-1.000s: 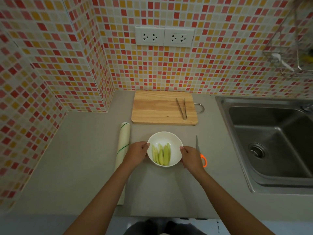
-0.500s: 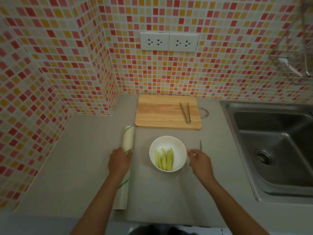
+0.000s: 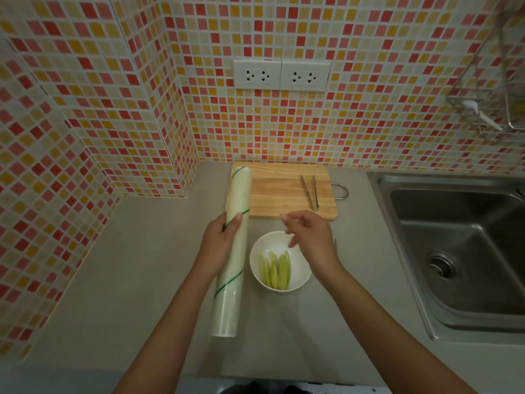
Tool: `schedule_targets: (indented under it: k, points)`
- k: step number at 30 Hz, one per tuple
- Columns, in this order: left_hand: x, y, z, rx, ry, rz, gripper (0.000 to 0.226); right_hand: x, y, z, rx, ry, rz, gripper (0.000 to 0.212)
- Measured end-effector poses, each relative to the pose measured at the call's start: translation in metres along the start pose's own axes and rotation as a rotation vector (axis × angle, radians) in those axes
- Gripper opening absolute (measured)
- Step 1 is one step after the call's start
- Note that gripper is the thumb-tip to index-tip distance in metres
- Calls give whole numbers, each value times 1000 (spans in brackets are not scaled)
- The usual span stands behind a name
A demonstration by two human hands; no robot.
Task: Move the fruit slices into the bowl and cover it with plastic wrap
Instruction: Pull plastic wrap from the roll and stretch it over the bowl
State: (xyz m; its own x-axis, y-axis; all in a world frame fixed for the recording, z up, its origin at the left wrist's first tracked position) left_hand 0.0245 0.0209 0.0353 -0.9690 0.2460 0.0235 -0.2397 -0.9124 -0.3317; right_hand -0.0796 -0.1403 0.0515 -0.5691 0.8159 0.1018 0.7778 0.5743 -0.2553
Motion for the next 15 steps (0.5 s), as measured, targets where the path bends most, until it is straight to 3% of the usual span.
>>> schedule_targets:
  k: [3, 8, 15]
  points:
    - [9, 14, 24, 139, -39, -25, 23, 9, 19, -22, -133, 48, -100, 16]
    - [25, 33, 37, 206, 5, 12, 40, 20, 23, -25, -219, 42, -10, 25]
    - [36, 48, 35, 218, -58, -21, 24, 22, 8, -12, -248, 60, 39, 12]
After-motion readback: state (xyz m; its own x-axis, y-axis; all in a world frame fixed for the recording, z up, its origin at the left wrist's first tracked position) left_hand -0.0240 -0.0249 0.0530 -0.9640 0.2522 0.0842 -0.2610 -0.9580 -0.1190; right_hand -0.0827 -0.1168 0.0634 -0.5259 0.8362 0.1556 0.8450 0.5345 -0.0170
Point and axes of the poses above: each hand's wrist, its own x-axis away from the middle knuckle, its own y-axis out of the palm, z = x × y, the point moved 3 cm from there along -x, towards the middle knuckle, and after that the axes turned 12 degrees about z, right-handed, at the moved point
